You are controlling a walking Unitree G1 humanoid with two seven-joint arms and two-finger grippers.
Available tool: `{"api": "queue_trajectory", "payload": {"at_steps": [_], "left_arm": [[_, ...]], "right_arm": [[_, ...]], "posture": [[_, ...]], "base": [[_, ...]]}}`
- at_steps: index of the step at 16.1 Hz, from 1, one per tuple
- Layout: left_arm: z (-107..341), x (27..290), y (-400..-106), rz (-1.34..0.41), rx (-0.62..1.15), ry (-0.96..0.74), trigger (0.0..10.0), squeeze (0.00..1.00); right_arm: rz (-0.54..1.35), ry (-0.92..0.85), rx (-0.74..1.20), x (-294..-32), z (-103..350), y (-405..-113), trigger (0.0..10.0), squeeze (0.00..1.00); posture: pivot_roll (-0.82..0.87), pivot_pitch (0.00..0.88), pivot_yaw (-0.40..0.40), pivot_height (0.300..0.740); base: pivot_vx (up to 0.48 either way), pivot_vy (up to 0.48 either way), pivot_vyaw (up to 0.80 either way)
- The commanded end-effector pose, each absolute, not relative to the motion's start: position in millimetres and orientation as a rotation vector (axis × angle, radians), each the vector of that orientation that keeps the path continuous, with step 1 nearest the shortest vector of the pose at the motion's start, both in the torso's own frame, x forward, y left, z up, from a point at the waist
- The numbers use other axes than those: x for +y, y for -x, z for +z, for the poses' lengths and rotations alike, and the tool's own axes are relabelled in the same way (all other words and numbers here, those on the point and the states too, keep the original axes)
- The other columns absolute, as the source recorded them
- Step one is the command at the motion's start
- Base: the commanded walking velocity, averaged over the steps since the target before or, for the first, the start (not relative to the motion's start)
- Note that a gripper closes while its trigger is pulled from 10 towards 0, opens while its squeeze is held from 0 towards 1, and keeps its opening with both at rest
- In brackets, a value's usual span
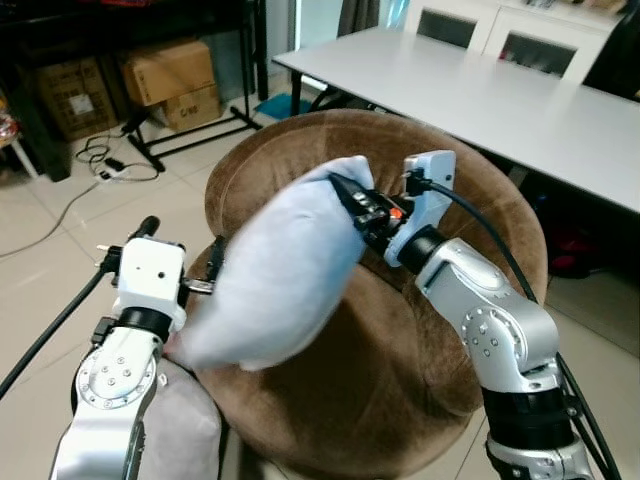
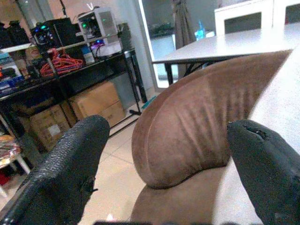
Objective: Move the pillow to the sofa from floor
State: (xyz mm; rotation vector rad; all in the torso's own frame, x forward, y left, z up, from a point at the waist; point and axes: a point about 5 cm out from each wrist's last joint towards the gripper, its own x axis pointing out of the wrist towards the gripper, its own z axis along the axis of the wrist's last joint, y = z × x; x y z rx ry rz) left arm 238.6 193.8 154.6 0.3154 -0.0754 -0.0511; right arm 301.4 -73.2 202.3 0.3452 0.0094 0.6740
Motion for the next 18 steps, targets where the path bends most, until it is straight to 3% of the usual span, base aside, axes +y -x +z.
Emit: {"api": "queue_trajectory", "payload": {"at_steps": [1,5,11,14,16,18], "left_arm": [[152,193,-239,-0.063,-0.058,-0.328,10.0,0.00],[147,191,-238,-0.118,-0.020,-0.332,10.0,0.00],[142,198,-231,-0.134,0.020,-0.363,10.0,0.00],[140,199,-227,-0.138,0.034,-0.362,10.0,0.00],[139,198,-224,-0.153,0.042,-0.361,10.0,0.00],[138,196,-223,-0.170,0.051,-0.362,10.0,0.00]], "right_arm": [[0.664,-0.354,-0.065,-69,223,-309,10.0,0.00],[0.571,-0.408,-0.034,-57,218,-336,10.0,0.00],[0.694,-0.261,-0.007,-35,217,-365,10.0,0.00],[0.699,-0.312,0.025,-19,223,-369,10.0,0.00],[0.850,-0.366,0.020,-5,227,-361,10.0,0.00],[0.927,-0.300,-0.002,4,224,-358,10.0,0.00]], "posture": [[-0.02,0.000,-0.038,0.740],[-0.02,0.000,-0.030,0.740],[0.01,0.000,-0.064,0.740],[0.01,0.000,-0.070,0.740],[0.01,0.000,-0.069,0.740],[0.01,0.000,-0.069,0.740]], "base": [[0.000,0.000,0.00],[0.000,0.000,0.00],[0.000,0.000,0.00],[0.000,0.000,0.00],[0.000,0.000,0.00],[0.000,0.000,0.00]]}}
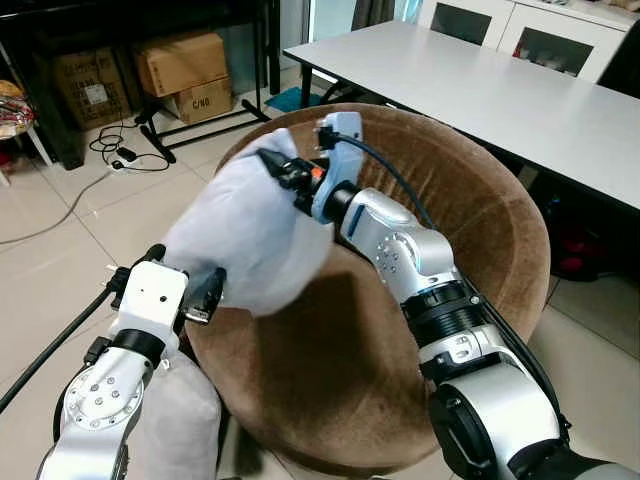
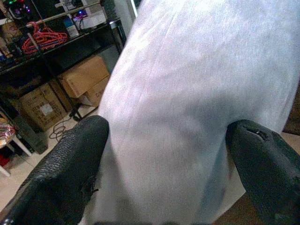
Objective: Move the pillow to the sofa from floor
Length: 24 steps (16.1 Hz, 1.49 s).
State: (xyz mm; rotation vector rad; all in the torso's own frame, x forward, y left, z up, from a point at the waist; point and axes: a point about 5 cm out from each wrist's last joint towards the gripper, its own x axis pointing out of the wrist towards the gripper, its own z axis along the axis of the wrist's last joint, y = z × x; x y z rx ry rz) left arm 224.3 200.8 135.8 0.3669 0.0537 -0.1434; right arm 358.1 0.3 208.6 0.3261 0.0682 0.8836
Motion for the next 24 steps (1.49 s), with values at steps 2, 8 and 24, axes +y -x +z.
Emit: {"api": "queue_trajectory", "payload": {"at_steps": [2,8,24], "left_arm": [[137,195,-221,-0.179,0.060,-0.364,10.0,0.00],[137,196,-216,-0.182,0.076,-0.367,10.0,0.00],[138,194,-216,-0.286,0.100,-0.370,10.0,0.00]], "right_arm": [[0.769,-0.270,0.016,-1,216,-372,10.0,0.00],[-0.062,-0.557,0.393,-53,177,-398,10.0,0.00],[-0.765,-0.856,0.436,-151,172,-401,10.0,0.00]], "posture": [[0.01,0.000,-0.073,0.740],[0.03,0.000,-0.079,0.740],[0.04,0.000,-0.076,0.740]], "base": [[0.000,0.000,0.00],[0.000,0.000,0.00],[0.000,0.000,0.00]]}}
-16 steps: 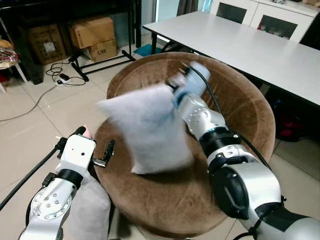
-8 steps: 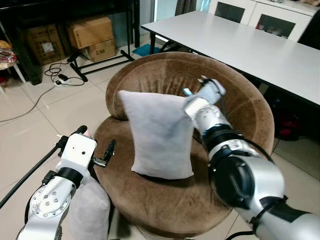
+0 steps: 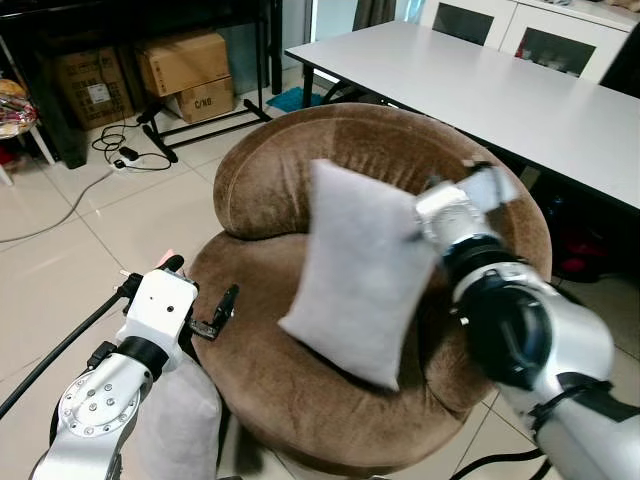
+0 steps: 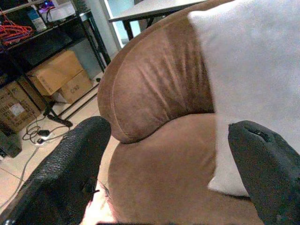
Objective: Move the pillow to the sofa from floor
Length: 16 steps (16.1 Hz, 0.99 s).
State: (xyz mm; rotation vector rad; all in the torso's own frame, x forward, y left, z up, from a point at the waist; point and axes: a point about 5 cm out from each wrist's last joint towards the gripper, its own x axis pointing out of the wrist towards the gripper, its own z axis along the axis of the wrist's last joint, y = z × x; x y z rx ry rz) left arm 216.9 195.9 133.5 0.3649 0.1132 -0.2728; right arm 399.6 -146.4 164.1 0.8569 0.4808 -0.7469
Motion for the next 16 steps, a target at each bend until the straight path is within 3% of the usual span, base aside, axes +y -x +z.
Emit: {"api": "queue_trajectory", "payload": {"at_steps": [1,5,11,12,13,14,16], "left_arm": [[139,194,-216,-0.294,0.100,-0.370,10.0,0.00],[148,187,-219,-0.392,0.079,-0.275,10.0,0.00],[162,179,-214,-0.627,0.091,-0.059,10.0,0.00],[162,178,-211,-0.663,0.112,-0.029,10.0,0.00],[161,177,-209,-0.693,0.136,-0.012,10.0,0.00],[157,179,-209,-0.686,0.158,-0.031,10.0,0.00],[155,182,-211,-0.664,0.172,-0.056,10.0,0.00]], "right_arm": [[-0.823,-0.848,0.439,-165,165,-398,10.0,0.00],[-0.931,-0.880,0.419,-198,154,-390,10.0,0.00],[-1.015,-0.795,0.431,-219,132,-376,10.0,0.00],[-1.031,-0.796,0.418,-224,131,-375,10.0,0.24],[-1.043,-0.800,0.410,-228,131,-374,10.0,0.91],[-1.046,-0.799,0.390,-231,131,-373,10.0,1.00],[-1.019,-0.764,0.348,-233,133,-374,10.0,1.00]], "posture": [[0.04,0.000,-0.076,0.740],[0.03,0.000,-0.064,0.740],[0.01,0.000,-0.040,0.740],[0.01,0.000,-0.035,0.740],[0.01,0.000,-0.032,0.740],[0.00,0.000,-0.030,0.740],[0.00,0.000,-0.028,0.740]], "base": [[0.000,0.000,0.00],[0.000,0.000,0.00],[0.000,0.000,0.00],[0.000,0.000,0.00],[0.000,0.000,0.00],[0.000,0.000,0.00],[0.000,0.000,0.00]]}}
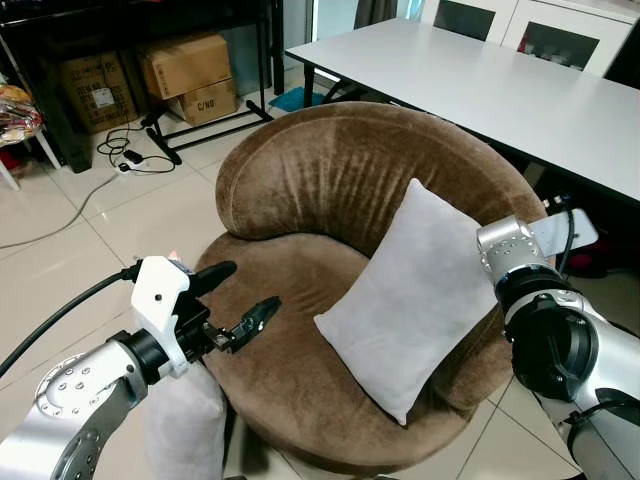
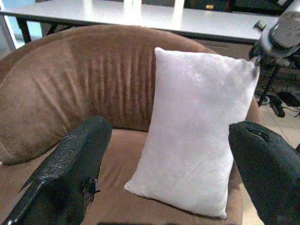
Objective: Move the pillow to the sofa from floor
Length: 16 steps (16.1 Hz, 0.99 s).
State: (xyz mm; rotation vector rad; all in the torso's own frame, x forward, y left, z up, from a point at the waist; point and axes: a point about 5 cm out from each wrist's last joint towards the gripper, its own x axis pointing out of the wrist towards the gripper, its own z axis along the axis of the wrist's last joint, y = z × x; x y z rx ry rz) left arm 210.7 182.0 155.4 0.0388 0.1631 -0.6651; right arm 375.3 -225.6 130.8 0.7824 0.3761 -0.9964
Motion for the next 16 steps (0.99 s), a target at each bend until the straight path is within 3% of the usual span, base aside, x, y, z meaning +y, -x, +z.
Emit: {"api": "queue_trajectory", "payload": {"at_steps": [1,6,7,8,10,14,16], "left_arm": [[154,183,-213,-0.646,0.172,-0.066,10.0,0.00],[154,198,-224,-0.440,0.142,-0.161,10.0,0.00],[158,201,-228,-0.355,0.108,-0.186,10.0,0.00],[159,201,-228,-0.325,0.097,-0.195,10.0,0.00],[155,197,-225,-0.243,0.092,-0.244,10.0,0.00],[145,204,-228,-0.044,0.091,-0.326,10.0,0.00],[147,204,-229,-0.031,0.075,-0.317,10.0,0.00]], "right_arm": [[-0.932,-0.782,0.290,-230,138,-379,10.0,1.00],[-0.731,-0.640,0.126,-225,162,-390,10.0,1.00],[-0.584,-0.553,0.056,-219,168,-393,10.0,0.87],[-0.515,-0.490,0.026,-215,170,-392,10.0,0.00],[-0.244,-0.247,-0.051,-193,169,-375,10.0,0.00],[0.050,-0.036,0.042,-159,141,-323,10.0,0.00],[0.048,-0.131,0.092,-153,131,-309,10.0,0.00]], "posture": [[0.01,0.000,-0.028,0.740],[0.00,0.000,-0.035,0.740],[0.00,0.000,-0.034,0.740],[-0.01,0.000,-0.032,0.740],[-0.03,0.000,-0.027,0.740],[-0.03,0.000,-0.044,0.740],[-0.02,0.000,-0.049,0.740]], "base": [[0.000,0.000,0.00],[0.000,0.000,0.00],[0.000,0.000,0.00],[0.000,0.000,0.00],[0.000,0.000,0.00],[0.000,0.000,0.00],[0.000,0.000,0.00]]}}
